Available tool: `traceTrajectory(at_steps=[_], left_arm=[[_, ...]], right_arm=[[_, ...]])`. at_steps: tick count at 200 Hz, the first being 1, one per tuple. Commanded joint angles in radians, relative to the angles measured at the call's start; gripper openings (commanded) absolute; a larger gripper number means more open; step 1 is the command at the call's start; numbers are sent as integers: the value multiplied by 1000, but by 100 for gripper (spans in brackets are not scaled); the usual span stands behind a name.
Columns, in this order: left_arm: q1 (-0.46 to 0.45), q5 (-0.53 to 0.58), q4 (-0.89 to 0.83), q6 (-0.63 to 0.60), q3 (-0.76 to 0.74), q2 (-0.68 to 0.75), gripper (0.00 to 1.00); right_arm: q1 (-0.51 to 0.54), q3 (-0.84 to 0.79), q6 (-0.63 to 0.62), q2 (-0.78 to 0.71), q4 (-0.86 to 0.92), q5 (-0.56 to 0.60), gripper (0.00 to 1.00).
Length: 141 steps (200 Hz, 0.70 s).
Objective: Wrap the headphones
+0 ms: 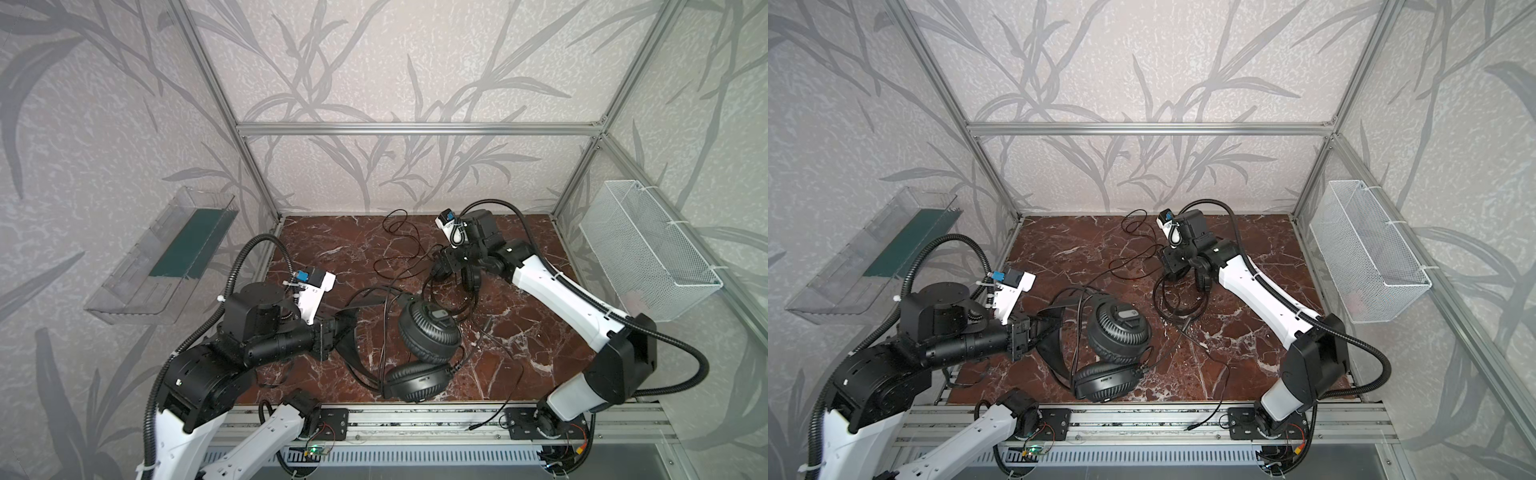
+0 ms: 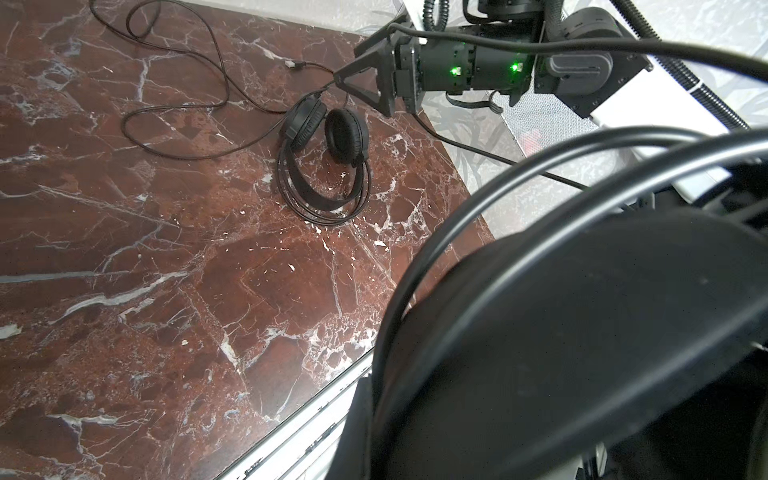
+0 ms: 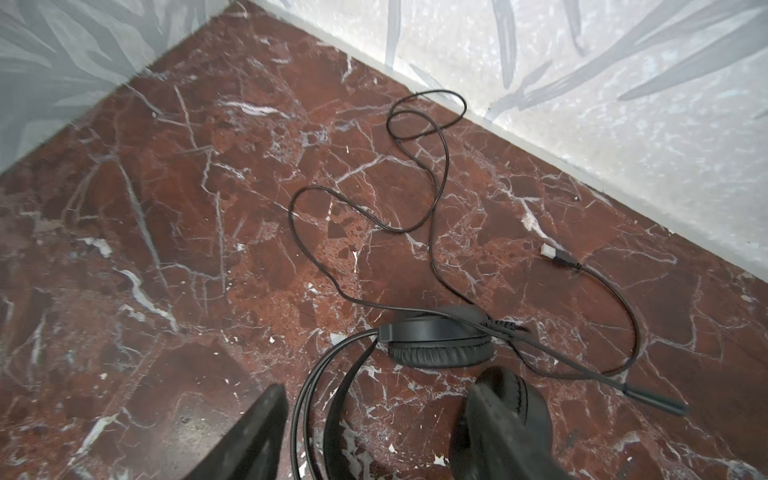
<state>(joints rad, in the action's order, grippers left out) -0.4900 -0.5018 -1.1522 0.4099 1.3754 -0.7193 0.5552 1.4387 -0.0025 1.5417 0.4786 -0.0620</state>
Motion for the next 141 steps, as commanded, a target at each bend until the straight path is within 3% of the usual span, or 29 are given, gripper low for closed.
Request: traceTrajectory(at_steps=[1, 38, 60, 79, 107, 141], left_arm=[[-8, -49, 87, -33, -1, 31, 0], [-8, -56, 108, -37, -17, 22, 0], [-8, -41, 98, -50, -18, 9, 0], [-7, -44, 100, -49, -23, 4, 0], [-8, -52, 104, -48, -31, -2, 0], [-7, -58, 106, -52, -35, -28, 0]], right_arm=[[-14, -25, 65, -101, -43, -69, 71], [-14, -111, 141, -196, 7, -62, 73], [-14, -191, 206, -282, -2, -68, 83], [-14, -278, 274, -343, -3, -167, 95], [-14, -395, 327, -413, 12, -302, 99], [-14, -437, 321, -510, 76, -312, 100]])
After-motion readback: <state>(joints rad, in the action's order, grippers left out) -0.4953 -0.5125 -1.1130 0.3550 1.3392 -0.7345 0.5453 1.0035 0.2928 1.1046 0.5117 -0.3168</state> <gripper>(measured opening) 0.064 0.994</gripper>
